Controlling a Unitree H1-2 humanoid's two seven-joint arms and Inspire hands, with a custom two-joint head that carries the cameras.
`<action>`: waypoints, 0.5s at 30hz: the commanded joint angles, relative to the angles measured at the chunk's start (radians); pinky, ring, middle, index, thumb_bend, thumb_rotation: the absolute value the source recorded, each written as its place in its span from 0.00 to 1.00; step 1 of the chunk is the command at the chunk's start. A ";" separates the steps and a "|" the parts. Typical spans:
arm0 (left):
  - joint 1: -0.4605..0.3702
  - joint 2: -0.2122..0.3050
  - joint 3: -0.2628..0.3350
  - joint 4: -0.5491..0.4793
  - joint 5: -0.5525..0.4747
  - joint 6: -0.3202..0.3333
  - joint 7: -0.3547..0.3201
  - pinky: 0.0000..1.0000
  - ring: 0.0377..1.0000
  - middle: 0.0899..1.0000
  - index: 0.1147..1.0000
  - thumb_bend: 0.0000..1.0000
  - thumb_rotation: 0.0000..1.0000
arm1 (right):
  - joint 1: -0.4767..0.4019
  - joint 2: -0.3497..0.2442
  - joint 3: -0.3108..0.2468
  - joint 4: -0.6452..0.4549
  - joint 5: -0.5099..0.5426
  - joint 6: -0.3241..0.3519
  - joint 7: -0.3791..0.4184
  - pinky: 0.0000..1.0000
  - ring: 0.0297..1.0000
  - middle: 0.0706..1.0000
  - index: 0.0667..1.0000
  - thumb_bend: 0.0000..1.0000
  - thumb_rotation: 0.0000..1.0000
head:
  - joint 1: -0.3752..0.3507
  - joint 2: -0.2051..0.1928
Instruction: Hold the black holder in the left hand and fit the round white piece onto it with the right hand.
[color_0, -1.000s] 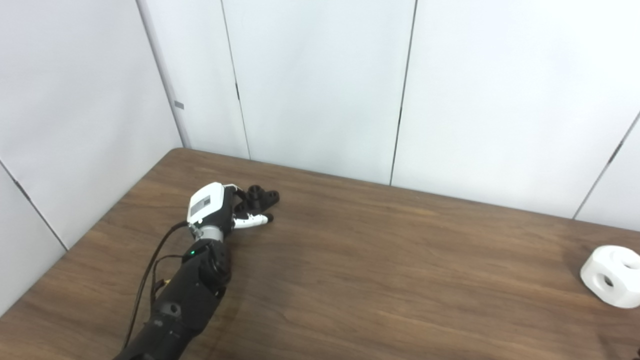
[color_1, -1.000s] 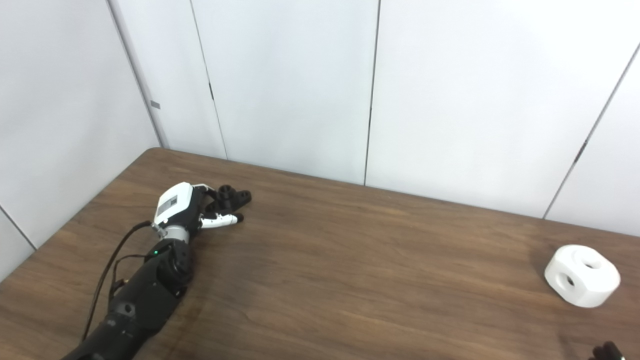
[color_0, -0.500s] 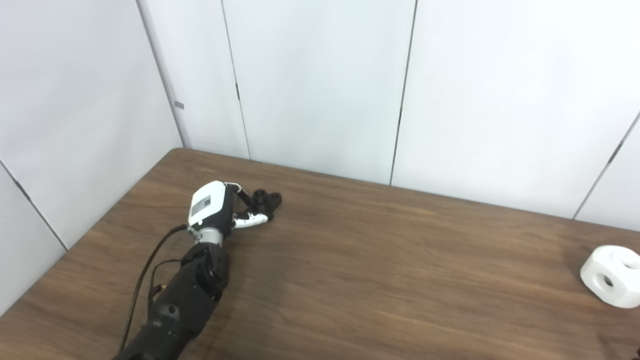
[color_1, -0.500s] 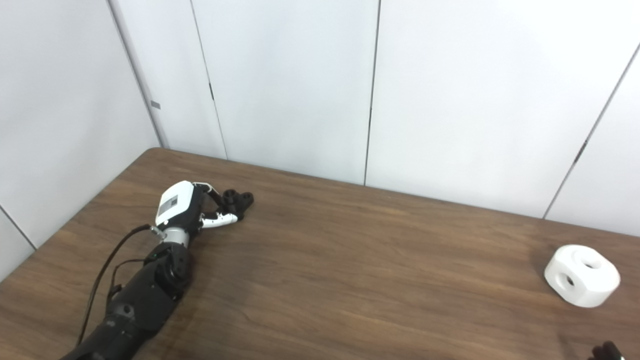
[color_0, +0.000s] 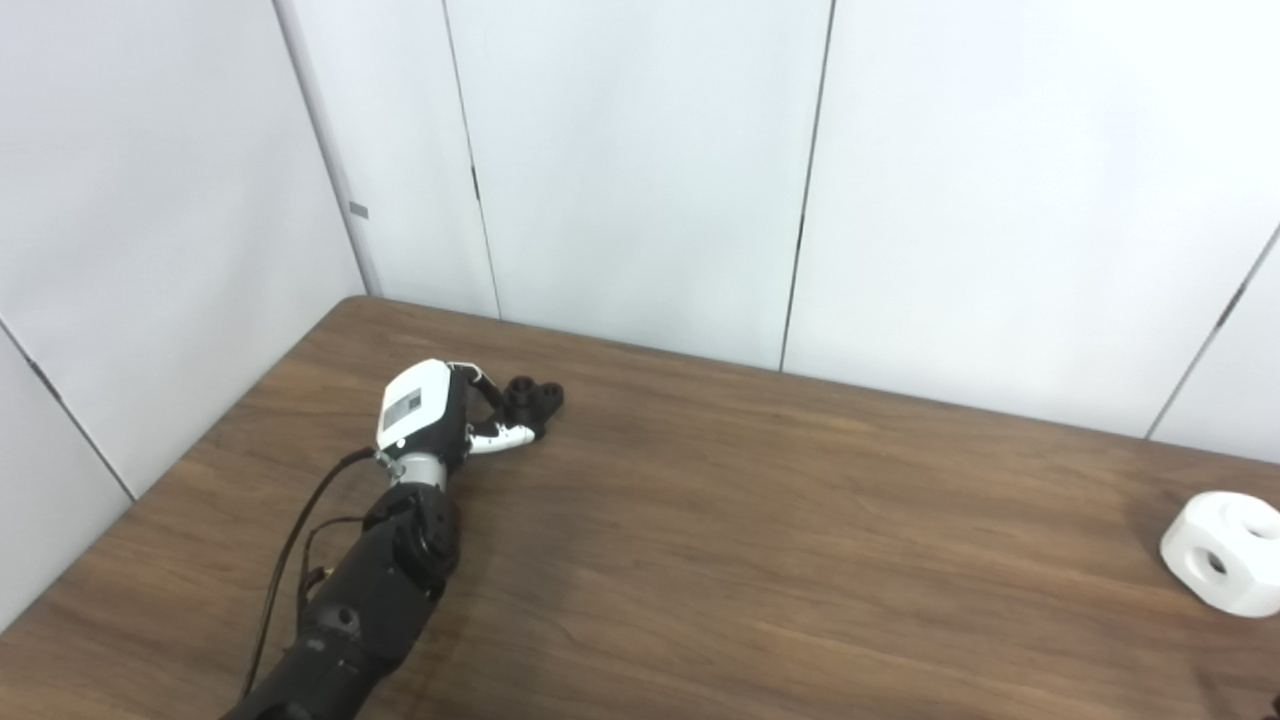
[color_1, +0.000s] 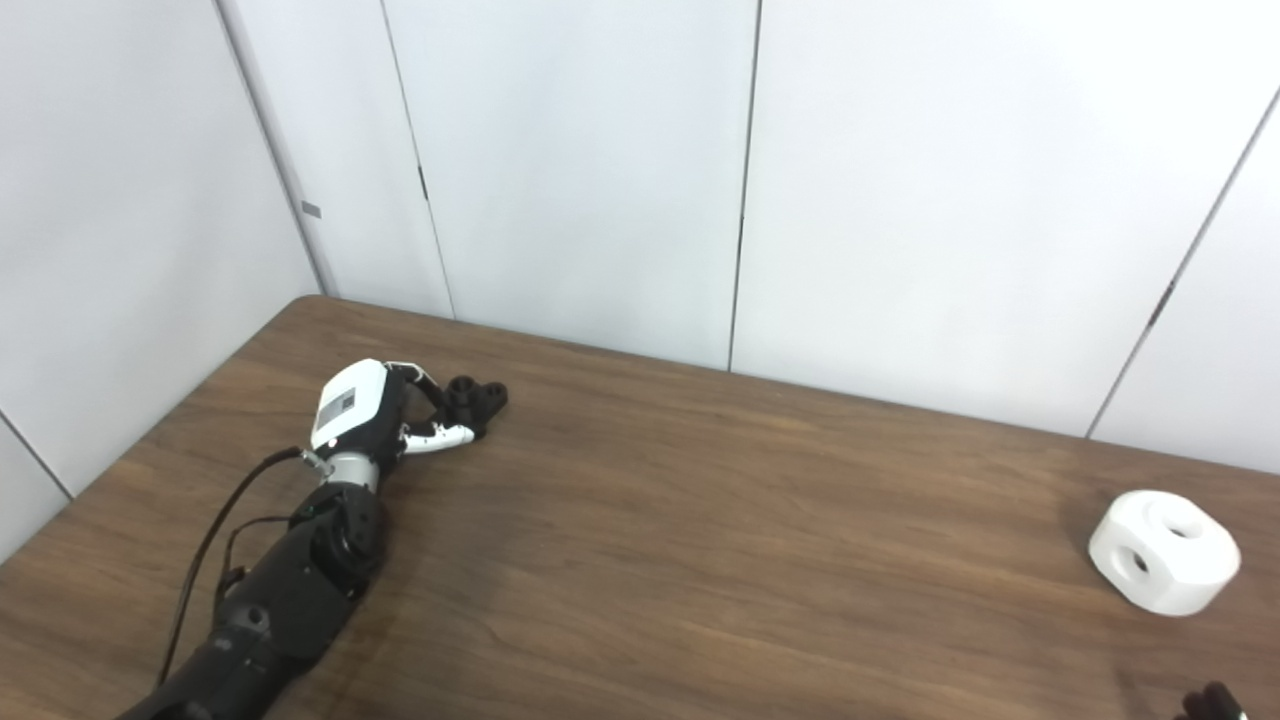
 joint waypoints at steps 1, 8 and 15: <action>-0.015 0.018 -0.005 -0.019 0.000 0.013 -0.021 0.81 0.87 0.74 0.42 0.52 0.04 | 0.006 -0.009 -0.004 -0.001 -0.002 0.020 -0.002 1.00 1.00 1.00 1.00 0.67 1.00 | -0.004 0.002; 0.025 0.012 -0.001 -0.124 -0.013 0.054 -0.088 0.81 0.86 0.75 0.42 0.52 0.04 | 0.007 0.000 -0.002 -0.009 -0.004 0.024 -0.008 1.00 1.00 1.00 1.00 0.67 1.00 | -0.021 0.010; 0.062 0.006 -0.018 -0.160 -0.036 -0.002 -0.130 0.78 0.85 0.74 0.42 0.52 0.04 | 0.010 0.005 0.004 -0.020 -0.011 0.038 -0.016 1.00 1.00 1.00 1.00 0.69 1.00 | -0.047 0.018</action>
